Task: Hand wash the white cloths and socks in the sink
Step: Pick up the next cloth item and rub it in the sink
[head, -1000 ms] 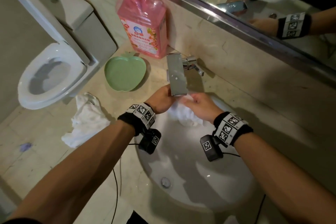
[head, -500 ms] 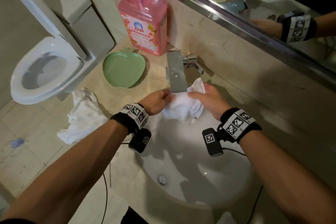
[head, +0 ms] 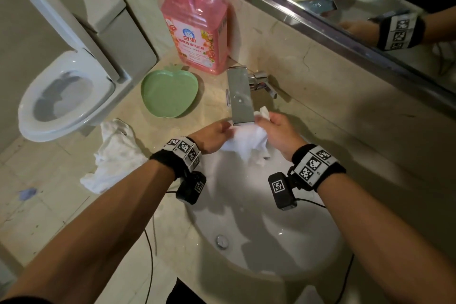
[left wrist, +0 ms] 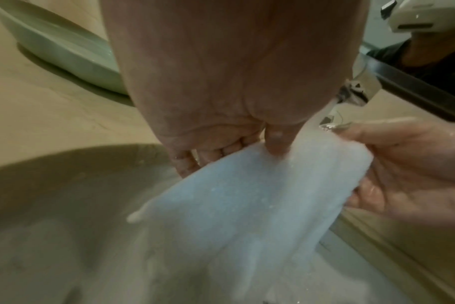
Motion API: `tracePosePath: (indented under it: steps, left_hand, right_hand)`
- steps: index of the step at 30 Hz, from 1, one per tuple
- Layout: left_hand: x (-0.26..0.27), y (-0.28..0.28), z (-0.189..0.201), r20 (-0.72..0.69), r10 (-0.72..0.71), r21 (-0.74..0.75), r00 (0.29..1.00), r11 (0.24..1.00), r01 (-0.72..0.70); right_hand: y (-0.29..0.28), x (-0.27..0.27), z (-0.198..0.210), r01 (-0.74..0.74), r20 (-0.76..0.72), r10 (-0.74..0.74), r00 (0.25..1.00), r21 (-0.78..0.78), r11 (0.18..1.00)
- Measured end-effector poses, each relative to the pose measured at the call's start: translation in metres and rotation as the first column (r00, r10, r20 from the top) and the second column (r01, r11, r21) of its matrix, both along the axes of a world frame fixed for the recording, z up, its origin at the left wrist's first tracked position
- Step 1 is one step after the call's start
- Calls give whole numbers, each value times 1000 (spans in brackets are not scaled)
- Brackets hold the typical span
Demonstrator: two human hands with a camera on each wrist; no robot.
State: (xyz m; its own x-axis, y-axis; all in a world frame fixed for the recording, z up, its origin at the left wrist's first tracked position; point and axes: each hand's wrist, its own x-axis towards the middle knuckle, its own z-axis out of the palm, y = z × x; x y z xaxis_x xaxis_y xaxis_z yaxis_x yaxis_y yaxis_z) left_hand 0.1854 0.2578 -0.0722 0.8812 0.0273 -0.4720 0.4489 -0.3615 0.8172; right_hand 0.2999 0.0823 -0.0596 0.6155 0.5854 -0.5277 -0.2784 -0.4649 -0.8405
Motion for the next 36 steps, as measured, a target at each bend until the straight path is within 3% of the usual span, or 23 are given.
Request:
tracePosePath:
  steps: [3,6,9,13,17,22,27,32,36]
  left_hand:
    - [0,4,2,41,4,146,999,989,-10]
    - [6,-3,10,97,-6,141,995,990,-8]
    - [14,-9,15,100,-8,168,995,986,-9]
    - [16,-10,14,50,39,30,998,999,-40]
    - [7,-8,0,-22,-40,186,999,982,43]
    - [4,-7,-10,-21,160,124,987,980,-156]
    - [6,-6,-12,-1,262,38,965,964,-262]
    - [-6,11,2,170,367,-7,914,928,-371]
    - [-15,20,20,210,348,-26,914,936,-351]
  right_hand:
    - [-11,7,0,-10,15,10,1000,-25,1000]
    - [-17,3,1,-161,15,163,986,-89,983]
    - [-13,-4,2,-269,136,297,945,-188,944]
    - [-10,-1,11,-106,117,109,987,-25,994]
    - [-10,3,17,32,72,-40,997,101,994]
    - [-9,5,28,203,52,-211,976,137,970]
    - [-5,2,30,193,63,-206,977,159,968]
    - [-7,3,23,246,61,-252,966,90,965]
    - [-4,4,10,277,69,-280,958,45,960]
